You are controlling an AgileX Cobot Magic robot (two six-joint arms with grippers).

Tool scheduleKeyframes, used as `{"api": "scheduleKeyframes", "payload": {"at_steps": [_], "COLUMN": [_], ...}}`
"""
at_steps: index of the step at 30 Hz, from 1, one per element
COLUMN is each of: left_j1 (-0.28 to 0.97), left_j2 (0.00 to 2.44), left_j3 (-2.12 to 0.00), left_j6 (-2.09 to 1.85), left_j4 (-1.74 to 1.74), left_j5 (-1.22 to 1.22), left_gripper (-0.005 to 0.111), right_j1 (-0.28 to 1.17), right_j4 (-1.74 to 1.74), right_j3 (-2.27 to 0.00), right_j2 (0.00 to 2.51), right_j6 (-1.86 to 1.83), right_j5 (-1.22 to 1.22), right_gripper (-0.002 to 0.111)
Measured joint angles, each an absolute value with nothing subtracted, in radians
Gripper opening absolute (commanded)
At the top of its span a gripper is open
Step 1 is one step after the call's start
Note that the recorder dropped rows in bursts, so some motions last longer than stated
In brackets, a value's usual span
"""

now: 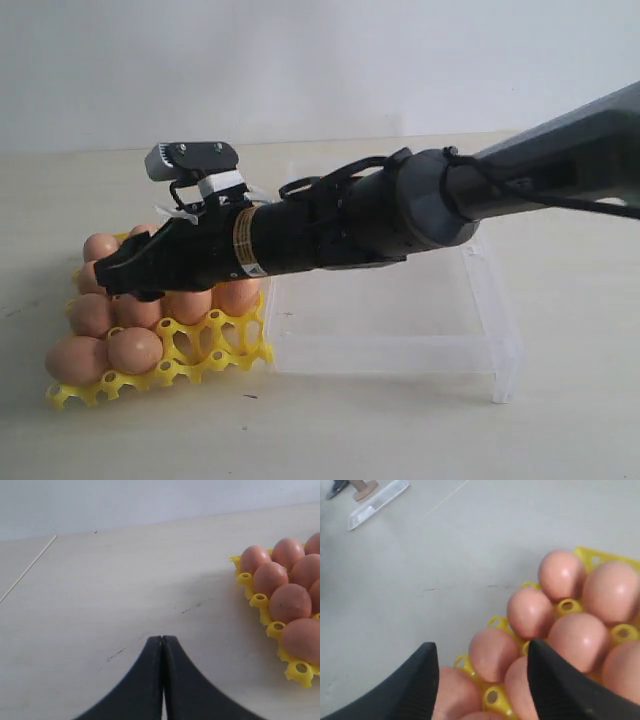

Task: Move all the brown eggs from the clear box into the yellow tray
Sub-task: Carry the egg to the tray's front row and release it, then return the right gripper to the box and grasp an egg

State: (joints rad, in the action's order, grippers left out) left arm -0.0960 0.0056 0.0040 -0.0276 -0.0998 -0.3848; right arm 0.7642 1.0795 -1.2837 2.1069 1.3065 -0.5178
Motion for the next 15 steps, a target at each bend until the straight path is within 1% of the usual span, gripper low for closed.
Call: {"api": "scheduleKeyframes", "payload": {"at_steps": [1, 3, 5, 10, 12, 15], "left_j1": [-0.096, -0.096, -0.096, -0.096, -0.096, -0.096], "left_j2": [0.006, 0.006, 0.006, 0.006, 0.006, 0.006], "left_j3": [0.004, 0.004, 0.004, 0.004, 0.004, 0.004], "left_j6": [-0.028, -0.028, -0.028, -0.028, -0.028, -0.028], "left_j4": [-0.1, -0.1, -0.1, -0.1, -0.1, -0.1], "left_j5": [-0.385, -0.385, -0.385, -0.385, -0.385, -0.385], "left_gripper": [0.0, 0.0, 0.0, 0.0, 0.0, 0.0], "right_j1": [0.768, 0.775, 0.775, 0.751, 0.718, 0.649], "right_j4": [1.097, 1.128, 1.084, 0.778, 0.68, 0.566], "right_j3": [-1.284, -1.284, -1.288, -1.336, -1.355, -1.395], "right_j2": [2.079, 1.989, 1.915, 1.848, 1.859, 1.907], "right_j6": [1.311, 1.313, 1.223, 0.708, 0.548, 0.455], "right_j5": [-0.473, -0.299, -0.076, 0.445, 0.553, 0.631], "right_gripper": [0.041, 0.041, 0.041, 0.041, 0.041, 0.041]}}
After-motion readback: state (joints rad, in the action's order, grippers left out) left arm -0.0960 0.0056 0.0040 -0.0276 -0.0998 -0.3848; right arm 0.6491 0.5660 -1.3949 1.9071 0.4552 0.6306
